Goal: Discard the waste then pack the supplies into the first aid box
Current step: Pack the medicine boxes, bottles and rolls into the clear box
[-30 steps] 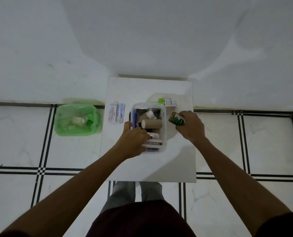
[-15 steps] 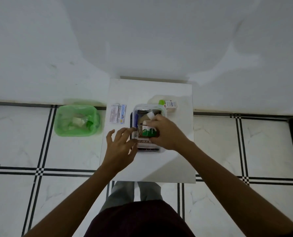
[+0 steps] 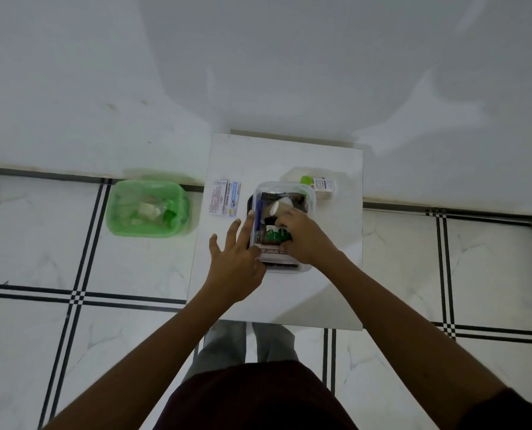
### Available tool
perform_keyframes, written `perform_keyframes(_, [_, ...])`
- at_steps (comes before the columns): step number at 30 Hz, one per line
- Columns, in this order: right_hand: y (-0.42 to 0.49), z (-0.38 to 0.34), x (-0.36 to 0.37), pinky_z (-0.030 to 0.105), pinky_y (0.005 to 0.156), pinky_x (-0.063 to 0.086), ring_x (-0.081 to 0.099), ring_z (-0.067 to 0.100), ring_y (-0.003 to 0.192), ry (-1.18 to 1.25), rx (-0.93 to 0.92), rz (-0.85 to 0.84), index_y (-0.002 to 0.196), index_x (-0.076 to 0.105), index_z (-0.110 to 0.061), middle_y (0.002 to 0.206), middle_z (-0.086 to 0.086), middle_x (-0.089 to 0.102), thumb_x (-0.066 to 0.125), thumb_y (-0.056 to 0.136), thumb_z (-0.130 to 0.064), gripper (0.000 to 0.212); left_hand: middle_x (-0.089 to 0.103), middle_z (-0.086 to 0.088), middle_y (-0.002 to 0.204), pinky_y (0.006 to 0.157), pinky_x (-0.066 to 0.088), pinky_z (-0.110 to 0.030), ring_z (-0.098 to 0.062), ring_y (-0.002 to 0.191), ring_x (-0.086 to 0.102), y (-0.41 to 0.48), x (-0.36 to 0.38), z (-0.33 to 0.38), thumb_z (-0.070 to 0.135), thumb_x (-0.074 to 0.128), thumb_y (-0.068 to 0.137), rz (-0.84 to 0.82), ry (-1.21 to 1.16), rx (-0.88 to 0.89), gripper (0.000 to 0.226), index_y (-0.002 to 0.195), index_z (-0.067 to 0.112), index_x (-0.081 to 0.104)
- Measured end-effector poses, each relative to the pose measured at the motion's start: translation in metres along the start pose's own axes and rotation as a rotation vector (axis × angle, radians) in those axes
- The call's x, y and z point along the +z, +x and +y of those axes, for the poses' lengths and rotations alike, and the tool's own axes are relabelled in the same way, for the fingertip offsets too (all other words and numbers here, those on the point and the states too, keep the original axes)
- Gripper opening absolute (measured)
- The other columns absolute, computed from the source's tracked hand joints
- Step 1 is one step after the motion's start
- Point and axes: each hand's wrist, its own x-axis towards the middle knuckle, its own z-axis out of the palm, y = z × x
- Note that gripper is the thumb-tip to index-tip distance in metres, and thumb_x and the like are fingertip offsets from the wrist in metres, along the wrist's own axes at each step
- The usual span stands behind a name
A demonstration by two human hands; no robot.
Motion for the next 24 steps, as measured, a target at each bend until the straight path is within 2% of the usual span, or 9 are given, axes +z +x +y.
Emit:
perform_keyframes(3, [-0.001,-0.001,0.004,0.043,0.09,0.052,0.05,0.03,0.116,0.005,0.005,0.052,0.104,0.061,-0.005,0.125,0.013,0.055,0.069,0.072,0.0,0.033,0.0,-0.005,0.161,0.105,0.02,-0.068,-0.032,0.146,0.009,-0.002,0.001,0.002,0.043,0.035,0.088,-0.029,0.041,-0.03,0.055,0.14,0.024,0.037])
perform_keyframes(7, [-0.007,0.001,0.014,0.038,0.077,0.056,0.059,0.026,0.096,0.0,-0.003,0.135,0.094,0.067,0.001,0.114,0.015,0.058,0.061,0.079,0.001,0.016,-0.01,-0.007,0.16,0.107,0.014,-0.067,-0.031,0.147,-0.002,0.004,0.0,0.01,0.04,0.039,0.091,-0.077,0.074,-0.061,0.059,0.146,0.025,0.023])
perform_keyframes(11, [-0.015,0.003,0.017,0.037,0.082,0.056,0.062,0.024,0.095,-0.051,0.019,0.111,0.104,0.068,-0.004,0.112,0.012,0.061,0.059,0.09,-0.016,0.021,-0.01,-0.01,0.16,0.107,0.015,-0.067,-0.032,0.146,-0.003,0.01,-0.002,0.014,0.038,0.044,0.089,-0.079,0.105,-0.091,0.061,0.144,0.018,0.026])
perform_keyframes(14, [-0.015,0.003,0.017,0.035,0.084,0.055,0.06,0.022,0.097,-0.062,0.035,0.104,0.106,0.068,-0.005,0.113,0.011,0.06,0.06,0.09,-0.018,0.022,-0.014,-0.011,0.159,0.107,0.014,-0.068,-0.032,0.146,-0.008,0.013,-0.002,0.014,0.036,0.044,0.09,-0.105,0.085,-0.082,0.063,0.146,0.021,0.021])
perform_keyframes(18, [-0.015,0.001,0.019,0.036,0.08,0.056,0.062,0.022,0.09,-0.076,0.046,0.074,0.103,0.067,-0.004,0.104,0.011,0.065,0.059,0.091,-0.019,0.021,-0.02,-0.012,0.157,0.111,0.015,-0.066,-0.032,0.145,-0.014,0.015,-0.005,0.013,0.033,0.045,0.09,-0.156,0.061,-0.048,0.065,0.147,0.019,0.018])
perform_keyframes(20, [-0.017,0.003,0.018,0.033,0.079,0.056,0.063,0.022,0.088,-0.081,0.048,0.047,0.103,0.068,-0.005,0.103,0.01,0.066,0.057,0.092,-0.019,0.021,-0.021,-0.012,0.157,0.111,0.016,-0.064,-0.032,0.145,-0.013,0.013,-0.007,0.012,0.033,0.046,0.09,-0.173,0.052,-0.035,0.061,0.146,0.019,0.024])
perform_keyframes(22, [-0.02,0.003,0.013,0.032,0.076,0.055,0.065,0.024,0.086,-0.071,0.04,0.05,0.099,0.069,-0.005,0.1,0.011,0.068,0.054,0.092,-0.016,0.02,-0.017,-0.012,0.158,0.112,0.017,-0.062,-0.032,0.146,-0.009,0.012,-0.01,0.011,0.032,0.047,0.09,-0.16,0.042,-0.027,0.055,0.142,0.019,0.033])
perform_keyframes(24, [-0.02,0.001,0.005,0.033,0.07,0.055,0.064,0.025,0.081,-0.011,0.008,0.179,0.093,0.069,-0.006,0.093,0.011,0.069,0.053,0.089,-0.009,0.017,-0.003,-0.014,0.16,0.11,0.024,-0.062,-0.034,0.146,0.002,0.01,-0.011,0.01,0.029,0.051,0.089,-0.085,0.007,-0.015,0.054,0.139,0.015,0.038])
